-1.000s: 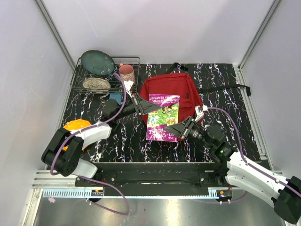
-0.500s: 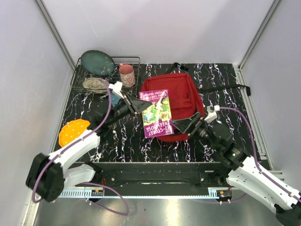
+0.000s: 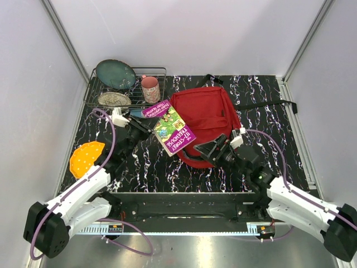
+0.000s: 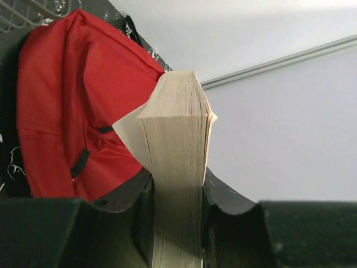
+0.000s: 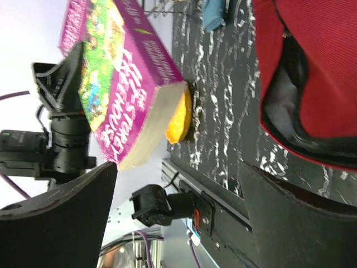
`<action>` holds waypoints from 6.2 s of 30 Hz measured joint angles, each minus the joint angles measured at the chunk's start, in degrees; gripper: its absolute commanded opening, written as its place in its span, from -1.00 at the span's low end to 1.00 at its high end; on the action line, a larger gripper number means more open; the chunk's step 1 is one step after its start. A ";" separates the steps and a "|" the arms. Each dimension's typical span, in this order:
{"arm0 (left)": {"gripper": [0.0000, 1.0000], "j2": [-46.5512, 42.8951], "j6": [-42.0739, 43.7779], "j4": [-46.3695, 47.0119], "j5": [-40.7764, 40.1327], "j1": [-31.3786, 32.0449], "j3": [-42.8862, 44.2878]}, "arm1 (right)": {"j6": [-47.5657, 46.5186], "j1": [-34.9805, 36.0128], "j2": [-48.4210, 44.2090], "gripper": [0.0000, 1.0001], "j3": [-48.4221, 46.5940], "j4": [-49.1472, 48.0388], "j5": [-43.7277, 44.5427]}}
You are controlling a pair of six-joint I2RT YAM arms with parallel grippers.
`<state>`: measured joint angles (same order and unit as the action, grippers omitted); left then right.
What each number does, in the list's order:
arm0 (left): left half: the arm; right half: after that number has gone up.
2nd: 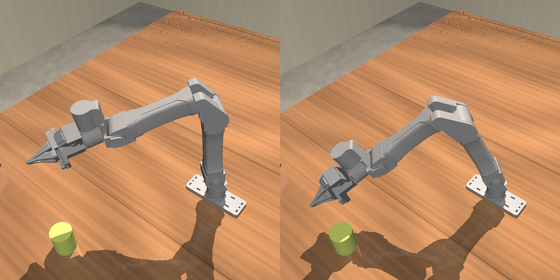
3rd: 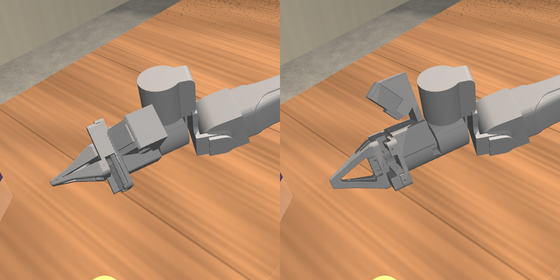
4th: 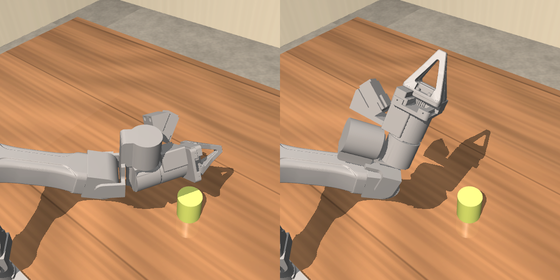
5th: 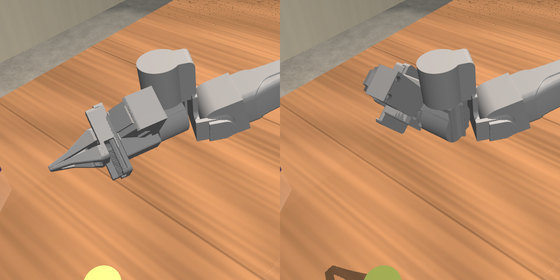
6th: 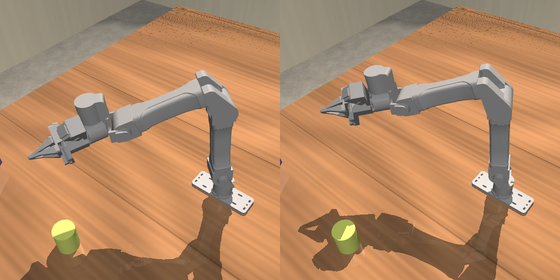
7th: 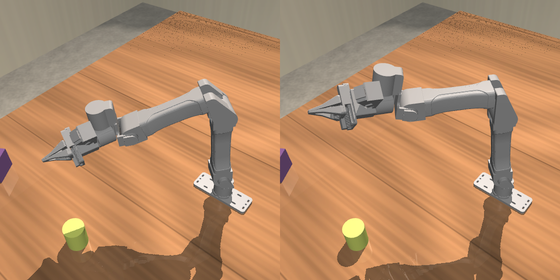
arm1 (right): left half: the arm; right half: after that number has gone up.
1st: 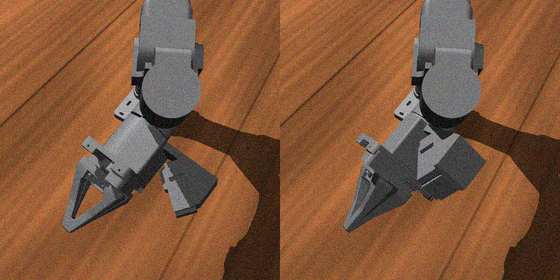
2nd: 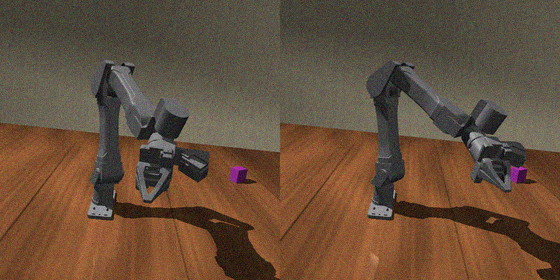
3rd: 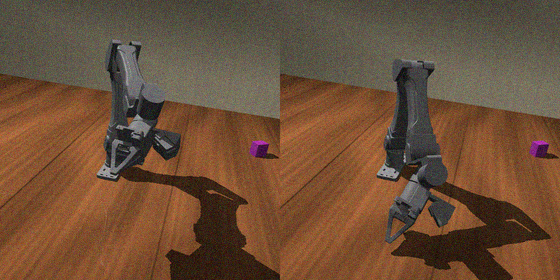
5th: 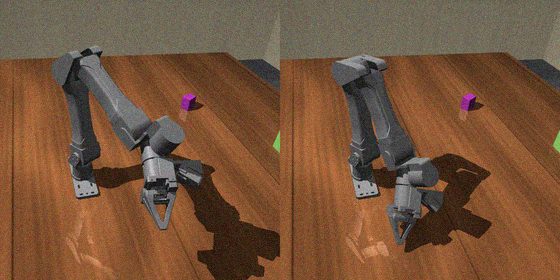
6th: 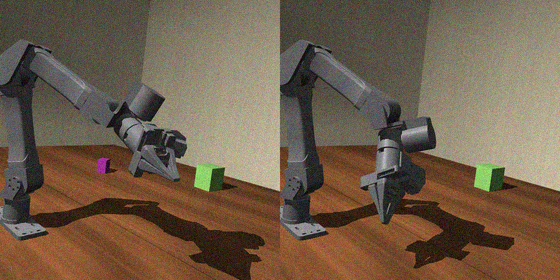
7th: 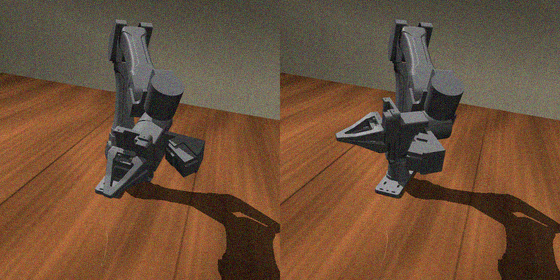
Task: Pack the student bag
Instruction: Pick up the book from the center of the board, then place the book in the student bag.
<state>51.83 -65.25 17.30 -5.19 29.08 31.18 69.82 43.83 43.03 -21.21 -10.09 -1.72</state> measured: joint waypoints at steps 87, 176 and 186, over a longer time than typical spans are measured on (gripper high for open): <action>0.95 40.61 58.84 -31.56 18.91 26.51 36.00 | -2.49 0.63 -40.94 -1.00 -26.75 79.01 54.90; -1.00 35.06 49.59 -45.09 14.29 23.87 58.23 | 18.05 -14.03 53.99 -0.79 -5.73 -50.12 3.80; -1.00 34.29 49.81 -45.09 15.26 23.91 57.24 | 16.20 -14.32 59.82 0.14 -10.67 -51.58 6.40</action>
<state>86.13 -15.44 -27.79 10.07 52.99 88.42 86.02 29.52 102.85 -31.88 -61.67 4.69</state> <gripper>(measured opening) 0.034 0.476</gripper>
